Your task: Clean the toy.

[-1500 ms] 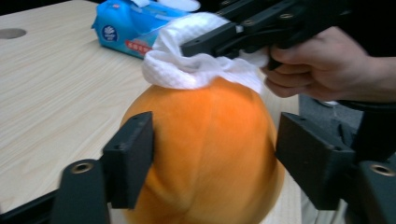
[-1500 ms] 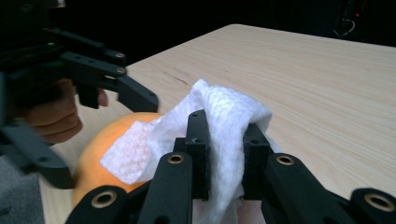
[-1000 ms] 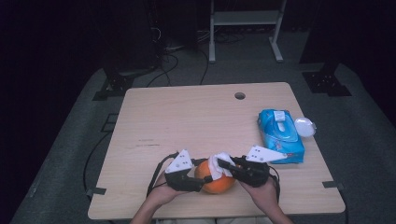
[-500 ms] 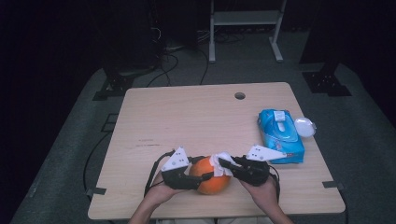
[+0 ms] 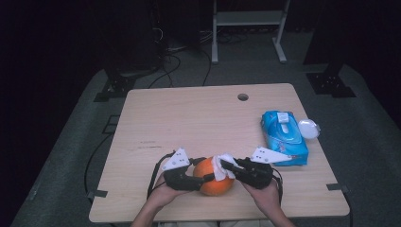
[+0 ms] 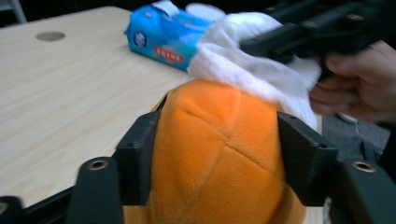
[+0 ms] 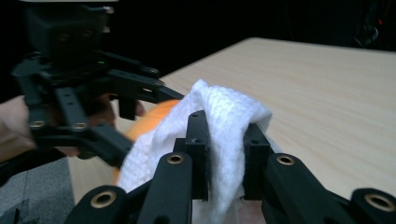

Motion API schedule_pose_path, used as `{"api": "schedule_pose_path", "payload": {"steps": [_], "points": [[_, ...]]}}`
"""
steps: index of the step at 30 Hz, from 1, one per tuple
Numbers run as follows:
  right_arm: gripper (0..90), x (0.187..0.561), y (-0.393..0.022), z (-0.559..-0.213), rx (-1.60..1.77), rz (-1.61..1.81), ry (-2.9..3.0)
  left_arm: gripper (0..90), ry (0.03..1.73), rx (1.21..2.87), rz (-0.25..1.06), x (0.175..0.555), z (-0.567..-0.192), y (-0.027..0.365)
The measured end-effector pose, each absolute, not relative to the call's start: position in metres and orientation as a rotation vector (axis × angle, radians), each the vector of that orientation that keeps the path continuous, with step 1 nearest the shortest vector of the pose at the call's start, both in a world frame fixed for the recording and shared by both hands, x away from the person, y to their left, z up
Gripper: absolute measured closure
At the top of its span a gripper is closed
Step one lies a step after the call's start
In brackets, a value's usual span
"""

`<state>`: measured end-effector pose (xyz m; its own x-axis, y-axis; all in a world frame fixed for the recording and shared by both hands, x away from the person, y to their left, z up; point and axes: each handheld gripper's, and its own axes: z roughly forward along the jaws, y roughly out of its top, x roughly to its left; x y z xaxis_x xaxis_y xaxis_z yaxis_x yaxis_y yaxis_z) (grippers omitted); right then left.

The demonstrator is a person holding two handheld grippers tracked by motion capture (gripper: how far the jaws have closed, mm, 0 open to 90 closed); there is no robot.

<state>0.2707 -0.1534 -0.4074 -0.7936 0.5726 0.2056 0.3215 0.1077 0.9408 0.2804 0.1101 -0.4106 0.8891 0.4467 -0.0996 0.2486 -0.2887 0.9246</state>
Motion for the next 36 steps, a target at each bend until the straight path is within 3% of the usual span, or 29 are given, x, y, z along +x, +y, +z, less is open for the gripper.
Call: {"api": "schedule_pose_path", "payload": {"steps": [3,7,9,10,12,14,20,29,36], "points": [[76.7,0.276,-0.156,-0.411,0.922,1.748,2.176,34.4,0.525,1.879,0.214,0.280,-0.410,0.111],[76.6,0.287,-0.159,-0.434,1.012,1.688,2.220,17.8,0.511,1.883,0.114,0.287,-0.414,0.116],[76.6,0.288,-0.159,-0.433,1.011,1.680,2.219,15.3,0.519,1.907,0.139,0.289,-0.417,0.119],[76.7,0.287,-0.159,-0.430,1.007,1.685,2.211,16.9,0.521,1.900,0.138,0.289,-0.418,0.120],[76.6,0.282,-0.158,-0.422,0.972,1.724,2.195,28.6,0.532,1.881,0.194,0.287,-0.420,0.119],[76.6,0.276,-0.154,-0.412,0.907,1.754,2.192,31.4,0.552,1.870,0.199,0.288,-0.421,0.114],[76.5,0.280,-0.154,-0.420,0.907,1.721,2.216,13.4,0.505,1.879,0.117,0.290,-0.423,0.119],[76.6,0.279,-0.156,-0.414,0.919,1.754,2.181,28.3,0.536,1.880,0.204,0.287,-0.423,0.114],[76.5,0.279,-0.154,-0.417,0.901,1.708,2.202,16.5,0.465,1.906,0.099,0.284,-0.420,0.113]]}}
